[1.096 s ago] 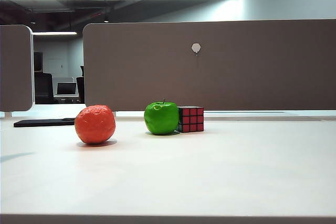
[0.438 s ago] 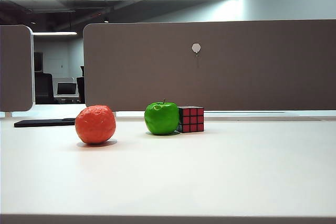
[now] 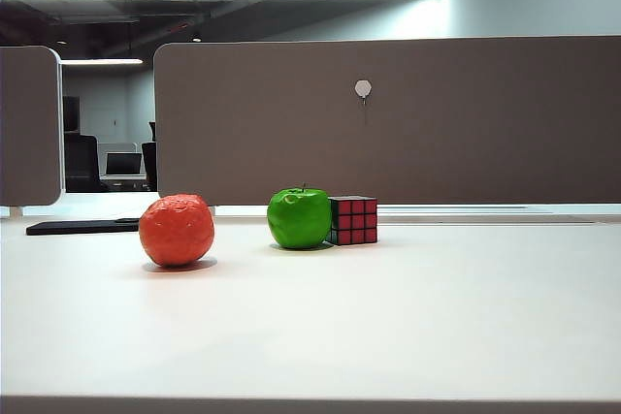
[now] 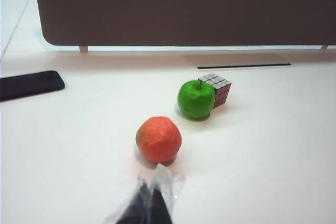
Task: Move all the fruits on the tabletop near the face of the Rubik's cube that has the color most similar to each fruit.
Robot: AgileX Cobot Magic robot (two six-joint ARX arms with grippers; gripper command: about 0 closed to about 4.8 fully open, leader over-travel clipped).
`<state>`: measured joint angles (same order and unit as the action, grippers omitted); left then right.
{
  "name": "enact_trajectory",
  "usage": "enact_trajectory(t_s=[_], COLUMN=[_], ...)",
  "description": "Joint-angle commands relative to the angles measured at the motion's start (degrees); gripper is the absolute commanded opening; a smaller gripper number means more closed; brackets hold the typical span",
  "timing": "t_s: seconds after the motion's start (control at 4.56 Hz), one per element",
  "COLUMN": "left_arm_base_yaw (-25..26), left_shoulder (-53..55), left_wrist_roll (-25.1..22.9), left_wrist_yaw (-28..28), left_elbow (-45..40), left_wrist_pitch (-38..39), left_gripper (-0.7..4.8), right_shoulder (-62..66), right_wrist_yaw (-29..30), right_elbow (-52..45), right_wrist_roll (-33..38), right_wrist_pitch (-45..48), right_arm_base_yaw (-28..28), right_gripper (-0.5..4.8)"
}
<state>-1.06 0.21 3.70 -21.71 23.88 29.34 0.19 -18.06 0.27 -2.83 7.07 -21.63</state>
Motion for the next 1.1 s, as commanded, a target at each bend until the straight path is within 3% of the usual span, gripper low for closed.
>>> enact_trajectory(t_s=[0.22,1.1], left_arm_base_yaw=[0.0,0.0], left_shoulder=[0.0,0.0], left_wrist_roll=[0.0,-0.1], left_wrist_yaw=[0.0,0.1], left_elbow=[-5.0,-7.0], left_wrist_pitch=[-7.7,-9.8], left_gripper=[-0.06,-0.06], right_shoulder=[-0.1,-0.1], right_wrist_yaw=[0.2,1.9], right_elbow=[-0.3,-0.3], right_wrist_roll=[-0.2,2.9], right_wrist_pitch=[0.9,0.9], right_arm_base_yaw=[9.4,16.0], right_gripper=[-0.01,-0.01])
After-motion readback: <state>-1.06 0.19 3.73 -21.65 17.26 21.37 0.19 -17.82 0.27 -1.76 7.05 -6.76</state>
